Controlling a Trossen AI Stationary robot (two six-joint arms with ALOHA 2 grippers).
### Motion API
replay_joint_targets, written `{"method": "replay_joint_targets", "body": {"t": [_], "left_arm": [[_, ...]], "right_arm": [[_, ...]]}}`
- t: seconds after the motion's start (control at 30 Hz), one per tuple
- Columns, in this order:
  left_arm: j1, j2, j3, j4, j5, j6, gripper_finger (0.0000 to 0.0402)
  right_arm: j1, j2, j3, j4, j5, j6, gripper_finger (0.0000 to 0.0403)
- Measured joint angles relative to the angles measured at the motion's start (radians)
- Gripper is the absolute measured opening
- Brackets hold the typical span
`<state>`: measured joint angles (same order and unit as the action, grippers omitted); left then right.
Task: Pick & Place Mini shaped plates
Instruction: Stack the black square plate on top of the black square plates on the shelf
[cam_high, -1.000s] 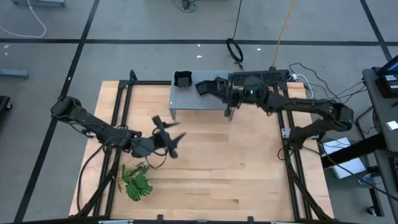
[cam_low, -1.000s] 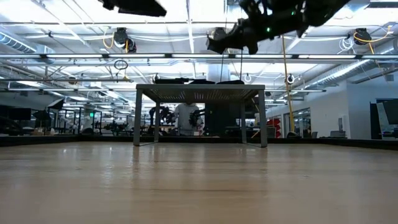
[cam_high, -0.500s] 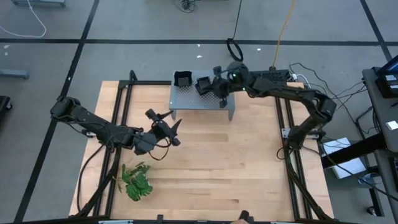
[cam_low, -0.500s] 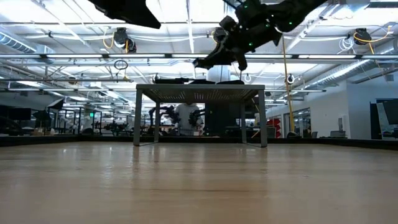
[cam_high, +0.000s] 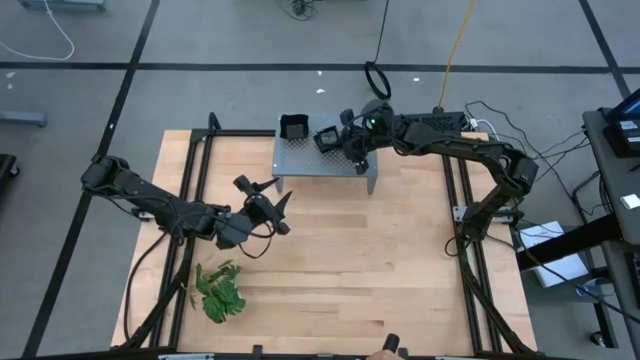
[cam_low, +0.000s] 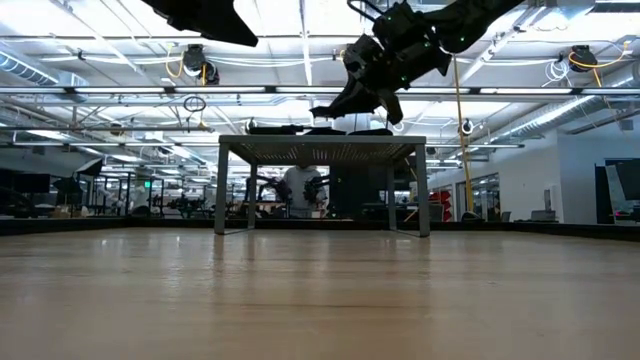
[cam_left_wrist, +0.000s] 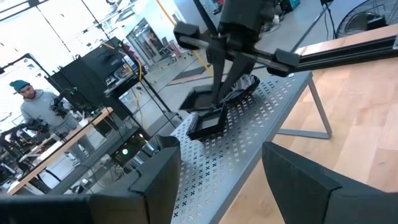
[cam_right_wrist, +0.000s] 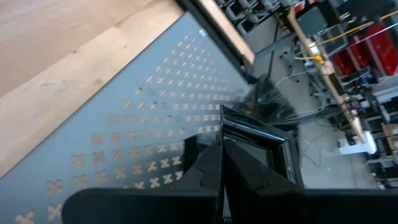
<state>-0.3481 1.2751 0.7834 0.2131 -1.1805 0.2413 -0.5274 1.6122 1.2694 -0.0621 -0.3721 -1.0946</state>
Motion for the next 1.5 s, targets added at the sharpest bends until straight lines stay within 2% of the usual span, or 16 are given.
{"method": "replay_joint_targets", "body": {"t": [0.3,0.63,0.87,1.2,1.33,1.5], "left_arm": [[0.000,0.000,0.000,0.000,0.000,0.016,0.0230],[0.000,0.000,0.000,-0.001,0.000,0.019,0.0230],[0.000,0.000,0.000,-0.001,0.000,0.019,0.0230],[0.000,0.000,0.000,0.000,-0.026,0.020,0.0230],[0.000,0.000,0.000,0.001,-0.095,0.043,0.0230],[0.000,0.000,0.000,0.000,-0.102,0.046,0.0230]], "right_arm": [[0.005,0.059,0.000,0.043,0.002,0.001,0.0000],[0.005,0.058,0.000,0.050,0.003,0.006,0.0001],[0.005,0.058,-0.001,0.050,0.010,0.005,0.0044],[0.062,0.009,-0.001,0.018,0.233,0.009,0.0116],[0.080,-0.022,-0.001,0.003,0.268,0.009,0.0122],[0.069,-0.020,-0.001,-0.022,0.266,0.063,0.0119]]}}
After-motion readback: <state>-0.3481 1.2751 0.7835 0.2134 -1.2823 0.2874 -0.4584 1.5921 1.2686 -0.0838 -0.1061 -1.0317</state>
